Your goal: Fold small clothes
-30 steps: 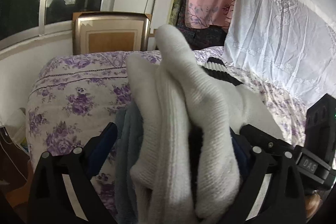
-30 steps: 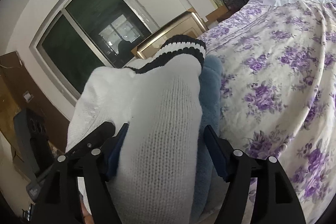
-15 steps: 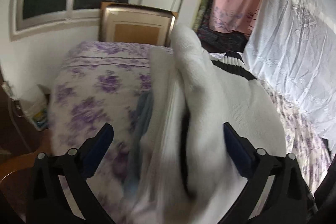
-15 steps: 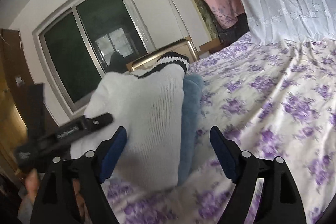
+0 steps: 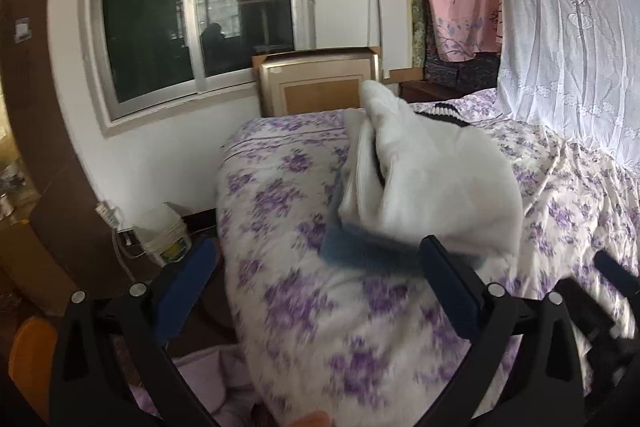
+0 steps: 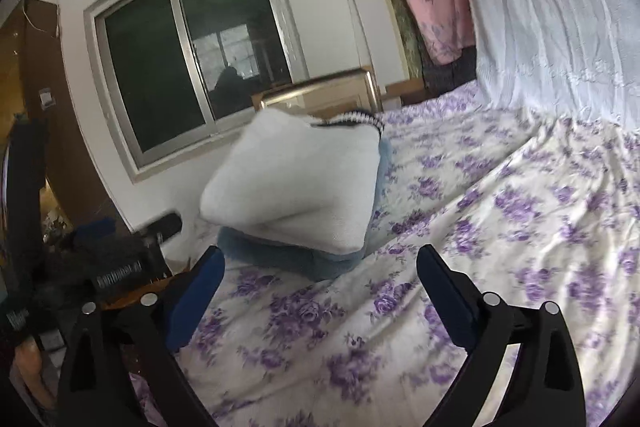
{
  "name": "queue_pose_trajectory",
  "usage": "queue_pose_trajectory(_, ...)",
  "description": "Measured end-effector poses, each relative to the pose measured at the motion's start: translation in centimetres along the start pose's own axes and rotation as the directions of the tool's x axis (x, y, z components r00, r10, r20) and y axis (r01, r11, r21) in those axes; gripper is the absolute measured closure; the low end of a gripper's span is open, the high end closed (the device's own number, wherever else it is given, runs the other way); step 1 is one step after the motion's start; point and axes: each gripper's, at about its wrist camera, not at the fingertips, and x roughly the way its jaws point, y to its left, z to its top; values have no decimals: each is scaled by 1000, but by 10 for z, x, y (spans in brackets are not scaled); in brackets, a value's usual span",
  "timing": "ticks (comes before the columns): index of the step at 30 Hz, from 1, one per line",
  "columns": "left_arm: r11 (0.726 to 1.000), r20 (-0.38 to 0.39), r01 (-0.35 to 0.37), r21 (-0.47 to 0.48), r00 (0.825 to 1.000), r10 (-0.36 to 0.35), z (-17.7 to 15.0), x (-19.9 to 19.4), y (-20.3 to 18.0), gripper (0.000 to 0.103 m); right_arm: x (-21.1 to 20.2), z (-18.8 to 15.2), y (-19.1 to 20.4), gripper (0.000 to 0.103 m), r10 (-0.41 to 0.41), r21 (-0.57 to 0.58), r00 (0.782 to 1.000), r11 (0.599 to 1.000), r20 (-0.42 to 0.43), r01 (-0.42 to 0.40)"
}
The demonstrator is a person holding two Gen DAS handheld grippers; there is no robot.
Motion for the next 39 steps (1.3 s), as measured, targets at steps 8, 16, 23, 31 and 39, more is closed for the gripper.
queue_pose_trajectory(8,998,-16,-62,5,998,62,-18,-53,-6,4,-22,7,-11,4,-32,12,999,999,-34,33)
queue_pose_trajectory(16,998,38,-61,26,997,60,-16,-99,-18,4,-60,9,-10,4,-17,-15,1000,1000,-2,17)
queue_pose_trajectory(23,997,67,-63,42,996,60,-13,-123,-26,4,-80,8,-3,4,-18,-48,1000,999,19,19)
queue_pose_trajectory(31,998,45,-50,37,998,48,-13,-123,-25,4,-87,8,-3,4,-16,-61,1000,998,18,17)
queue_pose_trajectory(39,1000,-16,4,2,1000,-4,-16,-127,-14,4,-101,4,1,3,2,-31,1000,1000,5,-2)
